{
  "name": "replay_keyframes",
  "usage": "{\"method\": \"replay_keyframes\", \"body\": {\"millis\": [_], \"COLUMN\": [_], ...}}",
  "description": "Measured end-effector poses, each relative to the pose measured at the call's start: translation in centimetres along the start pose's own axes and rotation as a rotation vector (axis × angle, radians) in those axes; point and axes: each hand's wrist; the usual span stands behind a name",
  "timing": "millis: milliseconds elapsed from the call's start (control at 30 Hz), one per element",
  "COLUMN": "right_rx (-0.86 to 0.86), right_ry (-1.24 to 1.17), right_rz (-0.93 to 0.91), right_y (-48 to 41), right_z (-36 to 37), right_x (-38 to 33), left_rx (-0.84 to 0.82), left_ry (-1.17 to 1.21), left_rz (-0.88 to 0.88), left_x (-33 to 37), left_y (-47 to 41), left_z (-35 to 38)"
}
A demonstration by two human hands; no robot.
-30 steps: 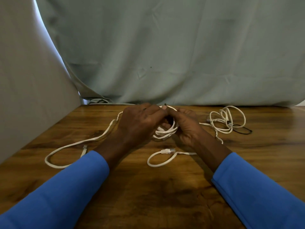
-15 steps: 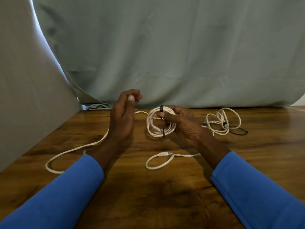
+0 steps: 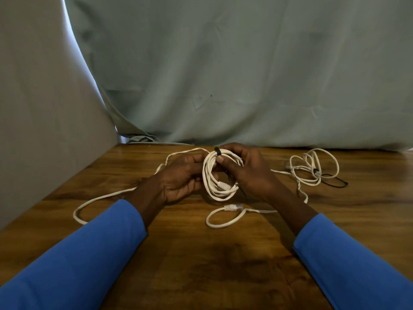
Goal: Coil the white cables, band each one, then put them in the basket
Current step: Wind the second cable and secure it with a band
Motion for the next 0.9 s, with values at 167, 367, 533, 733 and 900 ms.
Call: {"method": "replay_keyframes", "body": {"millis": [167, 367, 533, 733, 900], "right_rx": [0.098, 0.144, 0.112, 0.006, -0.028], "right_ry": [-0.010, -0.124, -0.406, -0.505, -0.388], "right_rz": [-0.133, -0.079, 0.245, 0.496, 0.449], "right_y": [0.2, 0.4, 0.4, 0.3, 0.6], "right_z": [0.7, 1.1, 1.3, 0.5, 0.1], "right_x": [0.0, 0.1, -0.3, -1.0, -1.6], "left_rx": [-0.008, -0.043, 0.036, 0.035, 0.170], "left_ry": [0.092, 0.106, 0.014, -0.063, -0.254], "left_rz": [0.050, 0.096, 0.207, 0.142, 0.264], "left_x": [-0.1, 0.0, -0.4, 0.5, 1.3], "left_y": [-0.2, 0.3, -0.3, -0.1, 0.1], "left_z": [-0.1, 0.5, 1.1, -0.4, -1.1]}}
Point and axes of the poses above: each hand's wrist, its own y-axis away from the middle knuckle, its own z-axis out of the palm, x = y × z, and after that the axes turned 14 degrees about x, right-handed
